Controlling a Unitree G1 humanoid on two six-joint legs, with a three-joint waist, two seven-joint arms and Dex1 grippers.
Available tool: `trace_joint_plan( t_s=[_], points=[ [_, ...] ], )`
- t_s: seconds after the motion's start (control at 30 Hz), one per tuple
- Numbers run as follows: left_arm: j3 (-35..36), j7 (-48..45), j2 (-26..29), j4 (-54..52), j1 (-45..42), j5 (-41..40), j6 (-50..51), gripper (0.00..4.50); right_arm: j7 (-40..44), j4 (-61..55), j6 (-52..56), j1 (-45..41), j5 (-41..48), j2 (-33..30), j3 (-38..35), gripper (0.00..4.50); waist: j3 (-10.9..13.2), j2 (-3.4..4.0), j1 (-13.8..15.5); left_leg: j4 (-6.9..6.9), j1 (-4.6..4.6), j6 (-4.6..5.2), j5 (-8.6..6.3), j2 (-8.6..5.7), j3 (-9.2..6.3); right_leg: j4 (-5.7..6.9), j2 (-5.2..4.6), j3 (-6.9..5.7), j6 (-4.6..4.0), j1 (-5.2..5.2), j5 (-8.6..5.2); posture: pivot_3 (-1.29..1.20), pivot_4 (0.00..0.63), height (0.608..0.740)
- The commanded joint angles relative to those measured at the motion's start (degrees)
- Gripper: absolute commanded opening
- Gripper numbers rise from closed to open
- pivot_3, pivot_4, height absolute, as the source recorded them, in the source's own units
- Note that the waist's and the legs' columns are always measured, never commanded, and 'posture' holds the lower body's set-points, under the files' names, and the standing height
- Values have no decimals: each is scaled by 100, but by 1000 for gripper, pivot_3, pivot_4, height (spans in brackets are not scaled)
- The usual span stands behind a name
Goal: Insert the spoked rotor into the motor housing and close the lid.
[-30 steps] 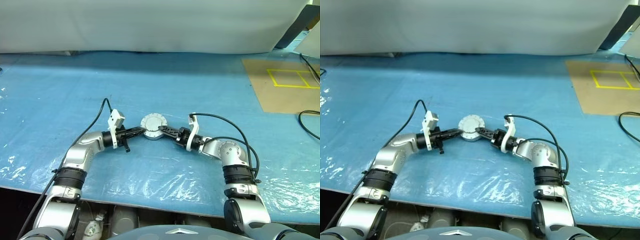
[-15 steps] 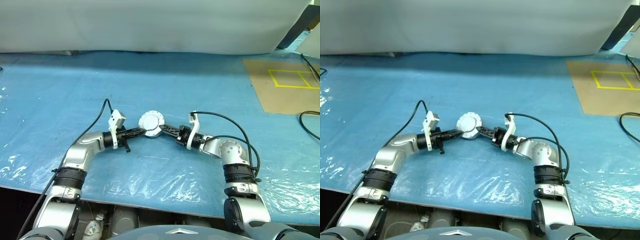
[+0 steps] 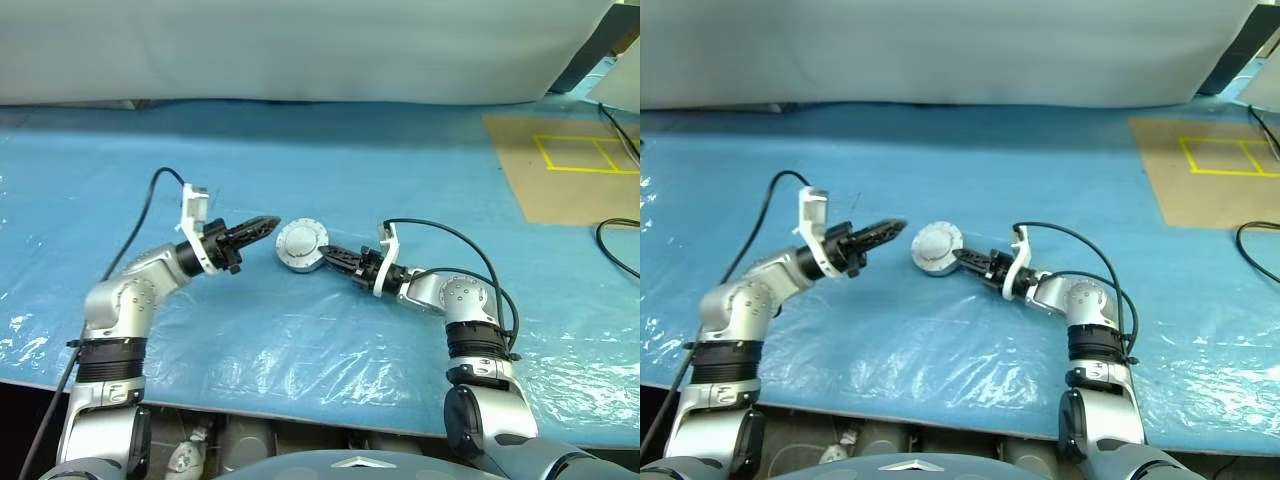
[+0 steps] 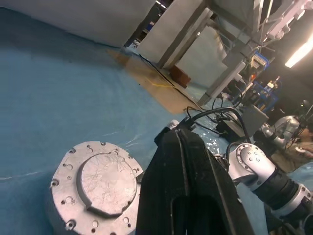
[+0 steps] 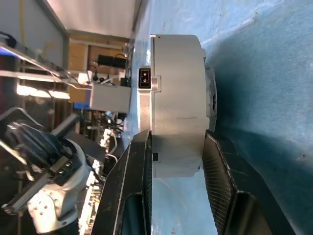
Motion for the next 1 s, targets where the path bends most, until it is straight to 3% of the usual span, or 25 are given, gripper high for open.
trace_joint_plan(
  t_s=[0.03, 0.33, 0.43, 0.6, 0.8, 1.0],
  points=[
    [342, 311, 15, 16, 46, -281, 127, 0, -182, -17, 271, 263, 153, 18, -208, 1085, 2, -3, 22, 0, -7, 0, 0, -1, -2, -2, 0, -3, 1, -2, 0, 0, 150, 740],
    [1137, 1311, -719, 544, 133, -842, 56, 0, -647, -951, 732, -268, 1166, 430, -690, 1085, 6, -5, -4, 11, -87, 1, 2, -14, -11, 10, 13, -10, 30, -77, 16, 0, 150, 740],
    [1102, 1191, -687, 620, 325, -946, 208, 546, -821, -1102, 799, -518, 1435, 467, -829, 1085, 6, -5, -35, 17, -111, 1, 3, -11, -16, 20, 22, -10, 31, -105, 17, 0, 150, 740],
    [1633, 1492, -879, 933, 288, -1922, 673, 2286, -1097, -1111, 806, -777, 1747, 467, -966, 1085, 6, -5, -14, 22, -120, -1, 2, -15, -16, 19, 22, -15, 32, -104, 17, 0, 150, 740],
    [1616, 1834, -1074, 897, 400, -2715, 1381, 4351, -1285, -1091, 784, -885, 2002, 487, -928, 1085, 7, -6, 23, 27, -122, -1, 2, -18, -16, 20, 21, -16, 33, -100, 18, 0, 150, 740],
    [1445, 1957, -1058, 1045, 397, -3023, 1857, 4435, -1343, -1101, 787, -896, 2125, 460, -837, 1085, 7, -6, 52, 39, -124, -1, 2, -16, -20, 27, 22, -18, 38, -100, 21, 0, 150, 740]
  ],
)
